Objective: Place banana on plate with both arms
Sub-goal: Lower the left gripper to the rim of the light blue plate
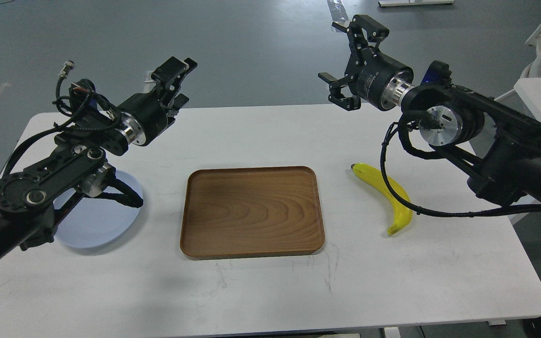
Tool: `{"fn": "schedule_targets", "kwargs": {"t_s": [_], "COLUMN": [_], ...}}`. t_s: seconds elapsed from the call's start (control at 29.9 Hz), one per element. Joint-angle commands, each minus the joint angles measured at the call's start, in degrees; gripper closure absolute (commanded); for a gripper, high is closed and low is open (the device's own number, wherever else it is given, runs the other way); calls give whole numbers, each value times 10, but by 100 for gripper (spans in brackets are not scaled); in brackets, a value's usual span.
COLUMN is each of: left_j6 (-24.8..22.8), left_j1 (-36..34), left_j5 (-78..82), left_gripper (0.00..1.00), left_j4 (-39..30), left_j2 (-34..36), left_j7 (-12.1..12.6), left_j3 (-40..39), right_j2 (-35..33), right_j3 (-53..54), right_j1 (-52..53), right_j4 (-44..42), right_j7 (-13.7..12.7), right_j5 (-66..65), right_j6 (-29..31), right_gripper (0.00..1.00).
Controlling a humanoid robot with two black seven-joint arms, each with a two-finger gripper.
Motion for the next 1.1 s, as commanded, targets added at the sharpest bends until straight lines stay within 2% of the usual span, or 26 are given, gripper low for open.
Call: {"fn": "schedule_targets", "kwargs": {"t_s": [0.0, 0.13, 0.27, 0.4, 0.47, 0.53, 0.87, 1.07], "left_j6": [31, 40, 86, 122, 153, 165, 167, 167], "left_j1": [5, 9, 19, 48, 83, 105, 133, 136], "left_j5": [125, 208, 226, 230, 230, 230, 228, 229], "left_gripper": [2, 2, 2, 2, 2, 2, 2, 2], "left_j4": [-22, -23, -15, -5, 8, 16, 68, 160], "left_j2": [45, 101, 173, 217, 242, 253, 254, 207], "left_j7": [-2, -3, -10, -17, -44, -61, -62, -67], "left_j3": [48, 101, 173, 205, 211, 211, 212, 219], "right_j2": [-10, -10, -11, -8, -7, -6, -3, -12], "right_j3": [0, 0, 0, 0, 0, 0, 0, -1], "right_j1": [17, 33, 51, 65, 75, 82, 76, 76], "right_j4": [1, 1, 1, 0, -1, -3, -4, 0], "right_j7": [-1, -1, -1, -1, -1, -1, -1, -1], "right_j5": [2, 2, 3, 4, 4, 5, 5, 5], "right_j6": [0, 0, 0, -1, -1, -1, -1, -1], "right_gripper": [0, 0, 0, 0, 0, 0, 0, 0]}}
